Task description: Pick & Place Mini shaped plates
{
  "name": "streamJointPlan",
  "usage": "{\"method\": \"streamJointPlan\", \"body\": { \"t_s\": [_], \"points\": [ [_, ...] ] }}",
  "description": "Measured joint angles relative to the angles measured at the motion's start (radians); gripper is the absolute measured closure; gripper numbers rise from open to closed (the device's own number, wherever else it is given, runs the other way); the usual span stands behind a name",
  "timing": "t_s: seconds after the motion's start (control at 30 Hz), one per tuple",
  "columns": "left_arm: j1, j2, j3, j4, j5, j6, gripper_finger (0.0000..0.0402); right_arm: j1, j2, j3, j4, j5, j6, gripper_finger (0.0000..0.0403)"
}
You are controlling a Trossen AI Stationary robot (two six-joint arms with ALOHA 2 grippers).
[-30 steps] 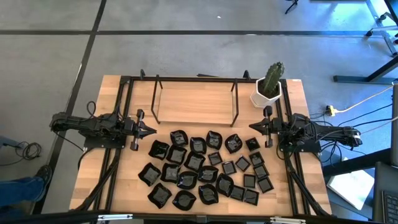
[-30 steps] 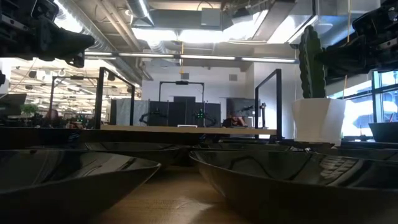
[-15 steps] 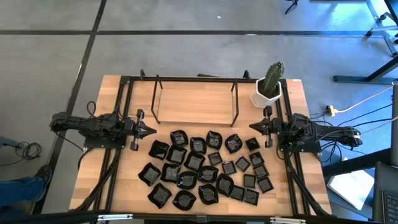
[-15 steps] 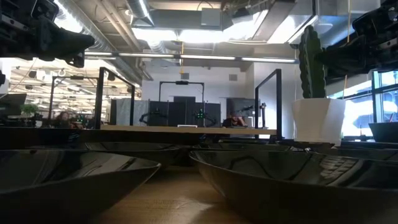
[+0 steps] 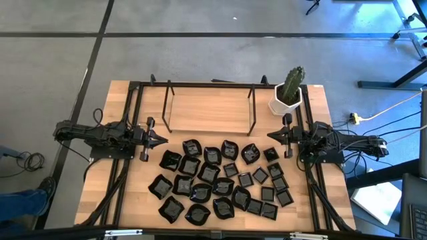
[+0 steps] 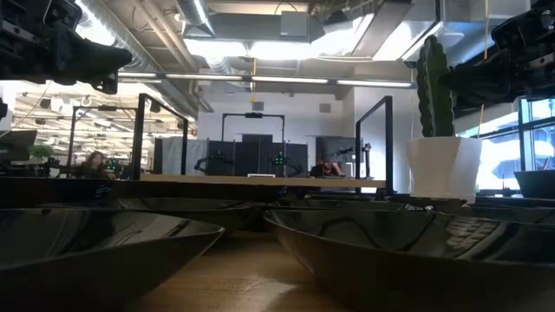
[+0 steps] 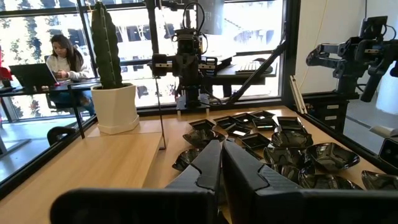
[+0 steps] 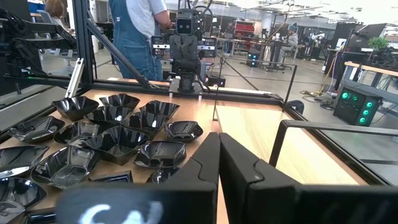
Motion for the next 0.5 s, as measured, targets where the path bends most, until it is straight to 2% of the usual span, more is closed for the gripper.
{"method": "streamJointPlan", "body": {
  "t_s": [0.5],
  "points": [
    [0.000,0.000,0.000,0.000,0.000,0.000,0.0392,0.000,0.000,0.000,0.000,0.000,0.000,0.0395]
  ]
}}
